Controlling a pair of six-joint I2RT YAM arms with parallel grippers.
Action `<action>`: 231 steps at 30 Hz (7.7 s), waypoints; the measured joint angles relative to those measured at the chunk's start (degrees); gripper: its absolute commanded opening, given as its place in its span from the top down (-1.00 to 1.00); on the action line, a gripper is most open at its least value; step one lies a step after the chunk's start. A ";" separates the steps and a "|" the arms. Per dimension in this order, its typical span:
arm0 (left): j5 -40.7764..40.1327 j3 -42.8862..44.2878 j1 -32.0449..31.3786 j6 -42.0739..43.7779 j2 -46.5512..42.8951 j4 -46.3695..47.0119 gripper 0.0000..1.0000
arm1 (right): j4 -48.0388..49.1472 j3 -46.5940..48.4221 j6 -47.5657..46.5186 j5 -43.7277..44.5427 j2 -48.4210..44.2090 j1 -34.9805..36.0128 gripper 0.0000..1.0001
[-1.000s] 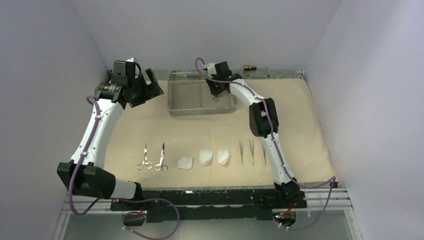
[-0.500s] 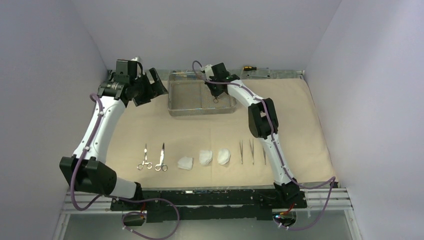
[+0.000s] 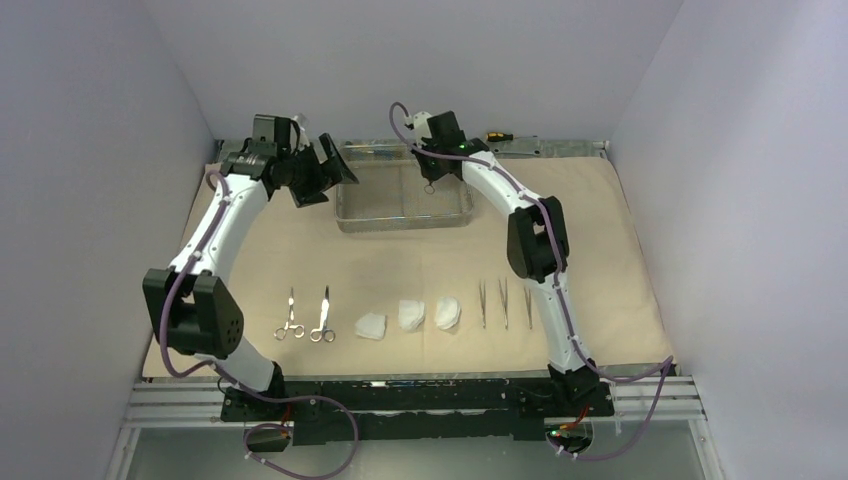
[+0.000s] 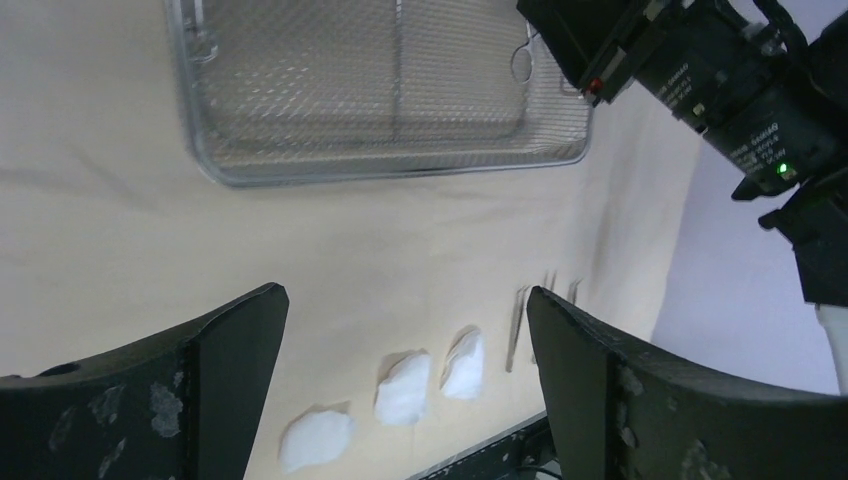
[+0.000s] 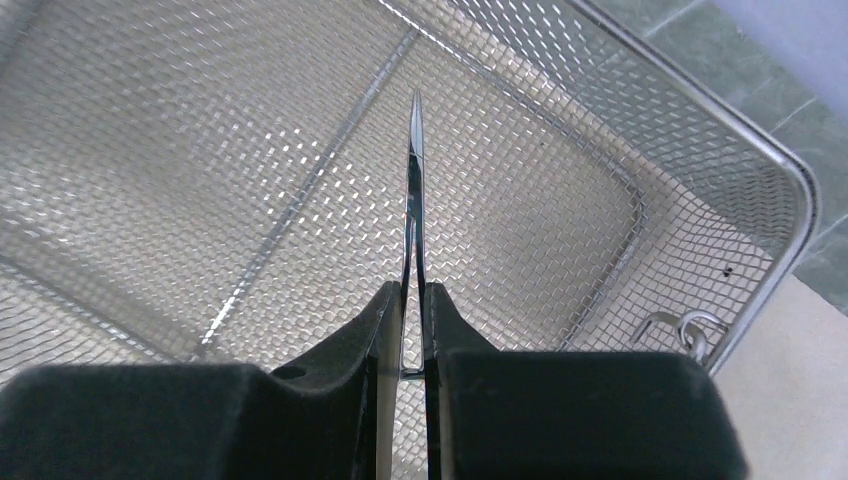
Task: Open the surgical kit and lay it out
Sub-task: Pick up the medical item from the container, then place the medical item in the surgical kit, then adjust the medical item in the surgical kit.
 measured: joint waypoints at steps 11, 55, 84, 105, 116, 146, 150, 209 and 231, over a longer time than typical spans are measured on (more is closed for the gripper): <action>8.68 3.63 -0.48 -6.99 11.82 13.60 -0.99 | 3.10 -7.41 6.80 -8.79 -11.19 0.02 0.82; 24.72 10.47 -0.48 5.51 10.40 7.02 1.00 | 16.94 -32.44 25.94 -31.15 -33.64 4.74 -0.55; 42.97 -1.07 0.11 5.29 -11.63 20.50 0.87 | 59.21 -48.37 59.04 -48.70 -41.11 11.98 1.00; -27.91 3.80 0.09 -0.17 -32.79 -20.81 -0.99 | 46.82 -43.43 58.51 -18.47 -33.94 26.64 1.00; -43.15 9.81 0.09 -7.65 -46.95 -37.03 -0.94 | 39.41 -31.69 68.65 -3.78 -13.40 39.80 1.00; -43.98 17.44 0.09 -13.05 -58.12 -45.48 -0.92 | 39.87 -18.62 92.45 -5.20 4.48 44.48 0.69; -43.98 17.75 0.09 -13.07 -58.12 -45.48 -0.91 | 39.69 -17.46 93.96 -5.55 5.01 44.48 0.69; -50.53 -20.20 0.09 -14.56 -41.77 -26.18 -0.74 | 5.90 -62.29 36.85 22.34 -57.86 0.94 -0.29; -24.81 -40.46 28.06 -25.24 -20.44 -13.22 -0.59 | 5.18 -61.16 36.06 19.08 -55.23 -6.86 -0.24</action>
